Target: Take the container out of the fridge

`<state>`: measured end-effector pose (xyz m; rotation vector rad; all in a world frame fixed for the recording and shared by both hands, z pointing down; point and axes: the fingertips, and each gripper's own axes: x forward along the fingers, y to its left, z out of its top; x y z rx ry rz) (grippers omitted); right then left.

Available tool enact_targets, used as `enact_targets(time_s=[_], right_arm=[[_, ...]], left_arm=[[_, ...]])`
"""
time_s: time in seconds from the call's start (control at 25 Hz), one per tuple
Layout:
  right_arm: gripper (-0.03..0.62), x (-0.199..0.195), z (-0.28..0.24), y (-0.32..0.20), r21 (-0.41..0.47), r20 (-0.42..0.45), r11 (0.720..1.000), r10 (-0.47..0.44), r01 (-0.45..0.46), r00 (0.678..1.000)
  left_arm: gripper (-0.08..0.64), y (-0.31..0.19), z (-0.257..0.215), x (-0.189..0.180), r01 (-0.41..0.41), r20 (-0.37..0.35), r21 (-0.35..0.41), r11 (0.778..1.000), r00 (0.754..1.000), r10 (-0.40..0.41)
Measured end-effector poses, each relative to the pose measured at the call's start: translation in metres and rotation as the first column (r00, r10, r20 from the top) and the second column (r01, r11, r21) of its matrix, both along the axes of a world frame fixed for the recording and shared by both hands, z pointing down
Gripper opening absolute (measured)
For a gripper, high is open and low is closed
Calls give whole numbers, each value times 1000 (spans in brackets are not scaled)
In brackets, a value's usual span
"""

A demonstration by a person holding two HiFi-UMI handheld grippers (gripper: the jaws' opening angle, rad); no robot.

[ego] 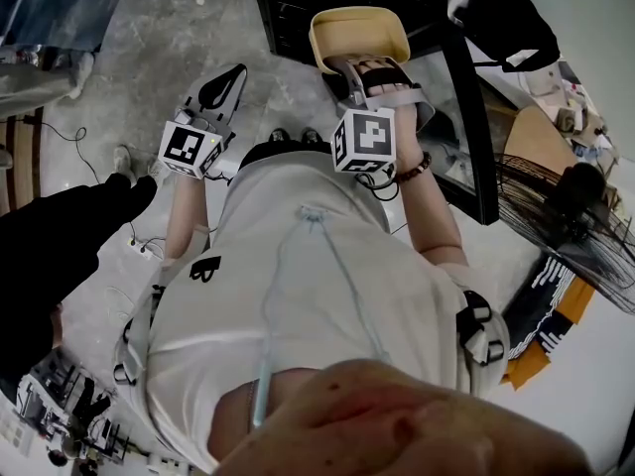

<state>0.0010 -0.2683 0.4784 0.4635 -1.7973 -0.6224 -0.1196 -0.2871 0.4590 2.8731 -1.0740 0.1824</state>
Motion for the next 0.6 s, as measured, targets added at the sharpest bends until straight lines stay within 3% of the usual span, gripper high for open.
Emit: enact_targets(time_s=[0.6], right_arm=[[107, -3, -5, -5, 11, -5, 1000, -20, 20, 1000]], left_arm=[[8, 0, -3, -8, 20, -7, -1, 1000, 1000, -20]])
